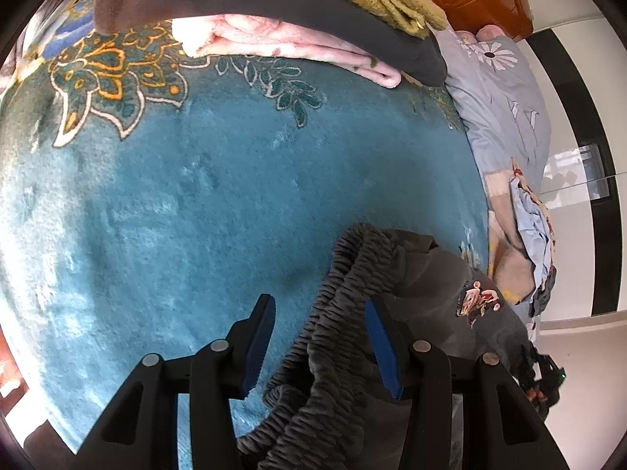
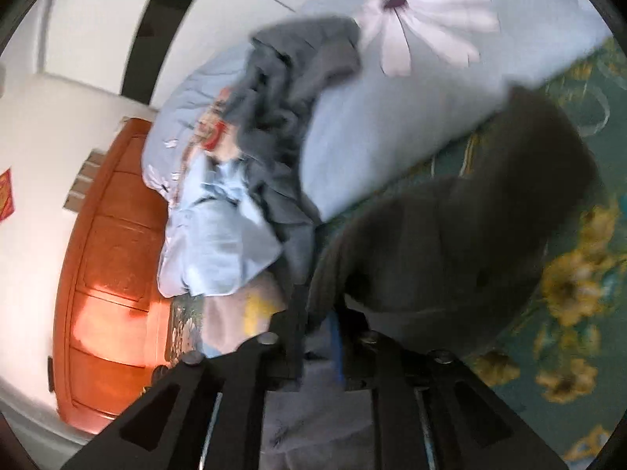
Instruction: Fold clothes
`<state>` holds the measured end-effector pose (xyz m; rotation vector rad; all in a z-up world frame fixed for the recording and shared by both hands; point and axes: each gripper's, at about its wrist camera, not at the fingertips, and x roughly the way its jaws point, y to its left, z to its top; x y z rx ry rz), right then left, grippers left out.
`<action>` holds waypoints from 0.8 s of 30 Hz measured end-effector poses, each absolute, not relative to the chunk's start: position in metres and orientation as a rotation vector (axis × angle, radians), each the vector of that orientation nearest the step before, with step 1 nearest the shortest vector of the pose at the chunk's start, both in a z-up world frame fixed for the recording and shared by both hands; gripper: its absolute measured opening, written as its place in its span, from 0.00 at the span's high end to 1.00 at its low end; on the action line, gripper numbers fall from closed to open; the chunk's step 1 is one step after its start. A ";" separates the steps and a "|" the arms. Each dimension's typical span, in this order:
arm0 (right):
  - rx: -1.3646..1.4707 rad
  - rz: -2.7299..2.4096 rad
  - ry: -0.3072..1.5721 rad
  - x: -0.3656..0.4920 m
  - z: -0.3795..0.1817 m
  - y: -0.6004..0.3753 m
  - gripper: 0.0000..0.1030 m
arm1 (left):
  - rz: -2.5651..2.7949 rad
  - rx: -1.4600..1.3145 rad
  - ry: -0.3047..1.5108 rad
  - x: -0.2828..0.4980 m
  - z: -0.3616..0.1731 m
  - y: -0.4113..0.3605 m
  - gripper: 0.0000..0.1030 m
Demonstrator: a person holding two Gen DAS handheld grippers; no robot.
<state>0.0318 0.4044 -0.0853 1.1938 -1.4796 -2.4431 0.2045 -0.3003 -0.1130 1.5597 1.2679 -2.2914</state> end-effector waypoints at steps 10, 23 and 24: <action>1.026 -2.598 -1.203 0.083 -0.042 0.409 0.46 | -2.289 1.655 1.178 0.178 -0.125 -0.290 0.37; 1.275 -2.612 -1.518 0.058 -0.118 0.429 0.49 | -2.319 1.608 1.131 0.148 -0.123 -0.285 0.37; 1.280 -2.597 -1.512 0.055 -0.117 0.426 0.65 | -2.334 1.597 1.118 0.148 -0.120 -0.283 0.46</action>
